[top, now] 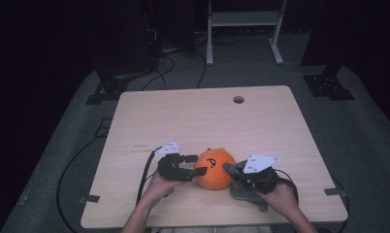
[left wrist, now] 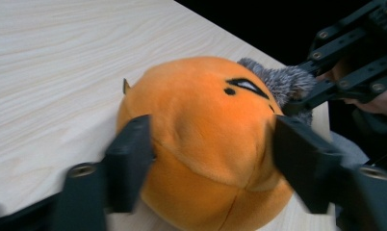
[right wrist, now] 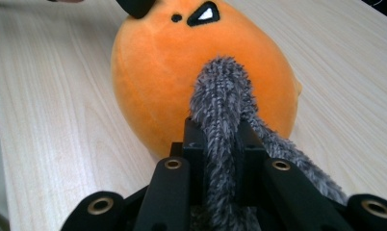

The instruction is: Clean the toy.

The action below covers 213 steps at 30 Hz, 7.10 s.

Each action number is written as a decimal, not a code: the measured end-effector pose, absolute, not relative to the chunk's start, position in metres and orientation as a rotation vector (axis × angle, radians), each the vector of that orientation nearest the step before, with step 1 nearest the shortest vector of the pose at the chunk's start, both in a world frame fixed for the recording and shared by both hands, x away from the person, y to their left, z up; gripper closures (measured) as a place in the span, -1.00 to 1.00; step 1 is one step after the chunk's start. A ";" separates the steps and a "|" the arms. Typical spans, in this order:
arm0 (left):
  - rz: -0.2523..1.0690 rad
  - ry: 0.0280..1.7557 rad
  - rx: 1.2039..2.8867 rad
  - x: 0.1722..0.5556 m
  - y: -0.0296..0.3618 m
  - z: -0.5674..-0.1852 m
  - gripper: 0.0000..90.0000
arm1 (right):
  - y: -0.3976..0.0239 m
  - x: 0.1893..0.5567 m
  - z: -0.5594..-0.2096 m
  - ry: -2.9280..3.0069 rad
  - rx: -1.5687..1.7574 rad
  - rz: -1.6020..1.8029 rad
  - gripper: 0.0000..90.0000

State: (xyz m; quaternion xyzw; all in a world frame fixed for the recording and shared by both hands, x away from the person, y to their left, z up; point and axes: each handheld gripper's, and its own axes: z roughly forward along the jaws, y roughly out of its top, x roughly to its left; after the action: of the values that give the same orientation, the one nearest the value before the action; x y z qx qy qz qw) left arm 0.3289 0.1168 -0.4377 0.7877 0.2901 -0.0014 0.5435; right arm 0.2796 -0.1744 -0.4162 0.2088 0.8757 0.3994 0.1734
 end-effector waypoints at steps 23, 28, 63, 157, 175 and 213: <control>0.141 0.693 1.975 0.326 0.108 -0.438 -0.23 | -0.164 0.277 -0.415 2.510 0.525 1.202 0.75; 0.066 0.672 1.944 0.327 0.109 -0.439 -0.45 | -0.189 0.287 -0.416 2.486 0.653 1.199 0.74; 0.115 0.512 2.060 0.320 0.099 -0.439 -0.64 | -0.200 0.303 -0.429 2.561 0.727 1.284 0.73; 0.157 0.532 1.987 0.314 0.092 -0.431 -0.41 | -0.194 0.296 -0.414 2.562 0.622 1.233 0.75; 0.100 0.523 2.009 0.317 0.097 -0.437 -0.44 | -0.196 0.294 -0.413 2.572 0.631 1.313 0.75; 0.182 0.548 2.077 0.313 0.080 -0.434 -0.46 | -0.192 0.305 -0.418 2.537 0.726 1.343 0.73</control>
State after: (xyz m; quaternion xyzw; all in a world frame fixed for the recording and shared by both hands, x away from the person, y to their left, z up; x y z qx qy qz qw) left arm 0.3126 0.0803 -0.4339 0.8487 0.2238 0.0743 0.4734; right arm 0.3055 -0.1921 -0.4183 0.2441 0.8533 0.4519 0.0902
